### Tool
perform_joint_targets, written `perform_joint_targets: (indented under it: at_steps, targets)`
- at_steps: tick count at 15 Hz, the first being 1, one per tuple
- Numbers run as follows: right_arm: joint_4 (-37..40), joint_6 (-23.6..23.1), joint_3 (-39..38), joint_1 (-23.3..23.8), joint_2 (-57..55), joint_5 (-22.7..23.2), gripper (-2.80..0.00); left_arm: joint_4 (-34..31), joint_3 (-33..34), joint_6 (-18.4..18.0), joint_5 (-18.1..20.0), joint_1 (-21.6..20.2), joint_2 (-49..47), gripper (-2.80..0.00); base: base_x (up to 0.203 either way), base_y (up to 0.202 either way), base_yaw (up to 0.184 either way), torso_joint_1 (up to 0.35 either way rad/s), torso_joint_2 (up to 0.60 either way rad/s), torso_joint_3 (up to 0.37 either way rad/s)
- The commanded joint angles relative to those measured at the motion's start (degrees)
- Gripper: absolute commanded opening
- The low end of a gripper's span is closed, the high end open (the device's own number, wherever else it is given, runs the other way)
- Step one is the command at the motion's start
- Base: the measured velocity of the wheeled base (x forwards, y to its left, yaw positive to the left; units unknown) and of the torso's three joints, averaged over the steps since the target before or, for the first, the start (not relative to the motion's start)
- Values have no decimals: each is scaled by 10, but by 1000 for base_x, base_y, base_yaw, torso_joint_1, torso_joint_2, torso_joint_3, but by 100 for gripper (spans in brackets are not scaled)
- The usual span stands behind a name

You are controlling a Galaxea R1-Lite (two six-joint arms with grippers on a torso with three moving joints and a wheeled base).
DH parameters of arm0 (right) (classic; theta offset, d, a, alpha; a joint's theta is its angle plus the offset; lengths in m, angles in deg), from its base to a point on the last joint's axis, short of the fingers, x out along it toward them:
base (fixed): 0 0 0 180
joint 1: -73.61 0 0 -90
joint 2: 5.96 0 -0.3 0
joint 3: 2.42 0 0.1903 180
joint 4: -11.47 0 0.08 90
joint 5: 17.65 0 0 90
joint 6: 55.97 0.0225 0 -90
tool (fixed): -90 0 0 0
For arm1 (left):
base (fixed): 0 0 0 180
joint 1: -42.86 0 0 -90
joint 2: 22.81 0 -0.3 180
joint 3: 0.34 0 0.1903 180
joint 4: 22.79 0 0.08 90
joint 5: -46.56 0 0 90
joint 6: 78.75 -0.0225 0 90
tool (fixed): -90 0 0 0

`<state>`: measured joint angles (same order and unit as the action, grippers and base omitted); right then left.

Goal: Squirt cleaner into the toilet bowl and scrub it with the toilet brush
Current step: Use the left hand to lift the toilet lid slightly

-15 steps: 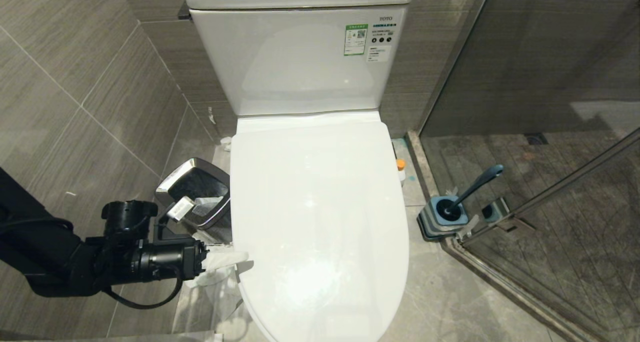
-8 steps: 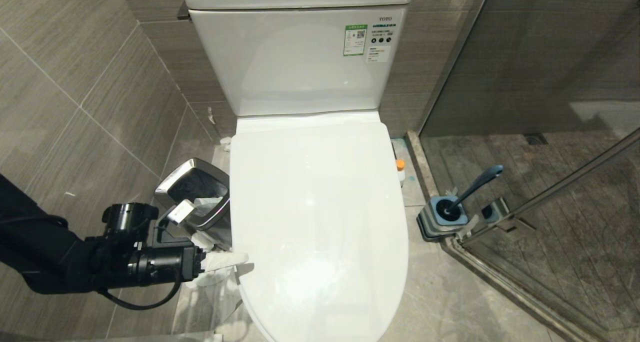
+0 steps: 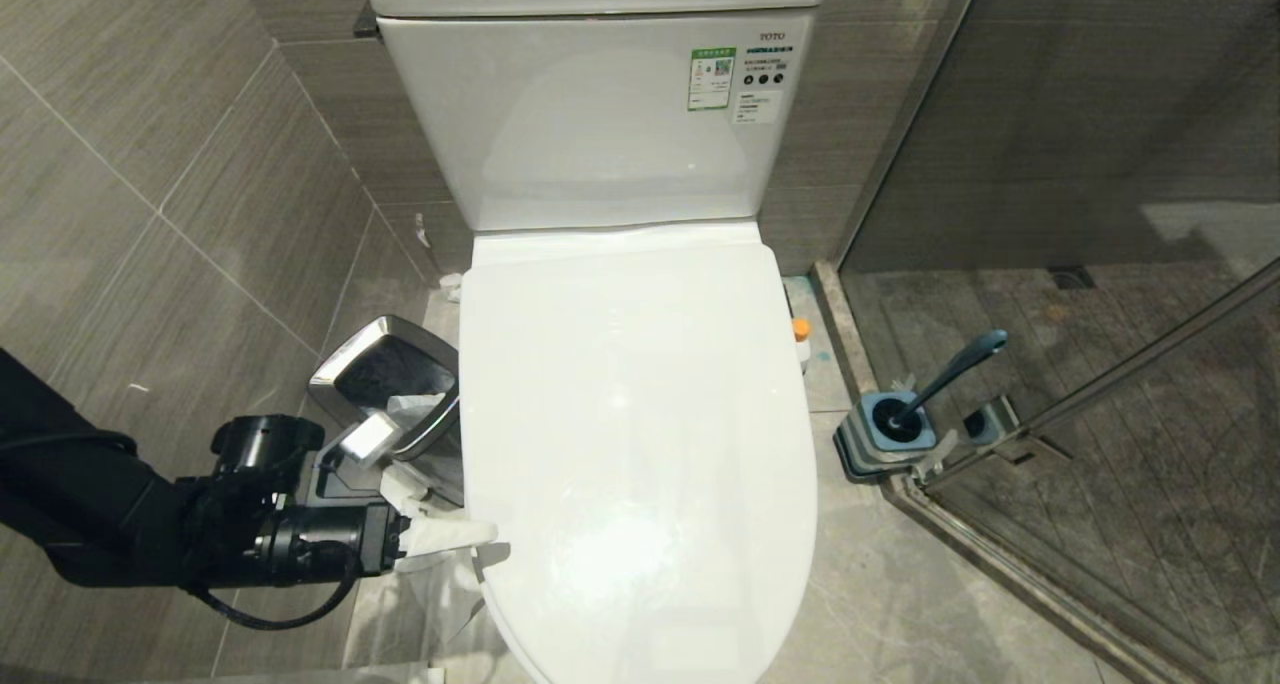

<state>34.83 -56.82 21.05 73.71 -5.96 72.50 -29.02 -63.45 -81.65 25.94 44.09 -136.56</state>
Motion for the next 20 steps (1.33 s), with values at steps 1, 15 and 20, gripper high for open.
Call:
perform_joint_targets:
  at_steps: [1, 15, 20]
  targets:
    - [0, 0, 0, 0, 0, 0, -280, 2, -1, -1, 6, 4, 3, 0, 0, 0, 0, 0, 0, 0]
    - [0, 0, 0, 0, 0, 0, -280, 1, -5, 87, 2, 33, 45, 0, 0, 0, 0, 0, 0, 0]
    - [0, 0, 0, 0, 0, 0, -280, 2, -6, 151, 4, 37, 57, 0, 0, 0, 0, 0, 0, 0]
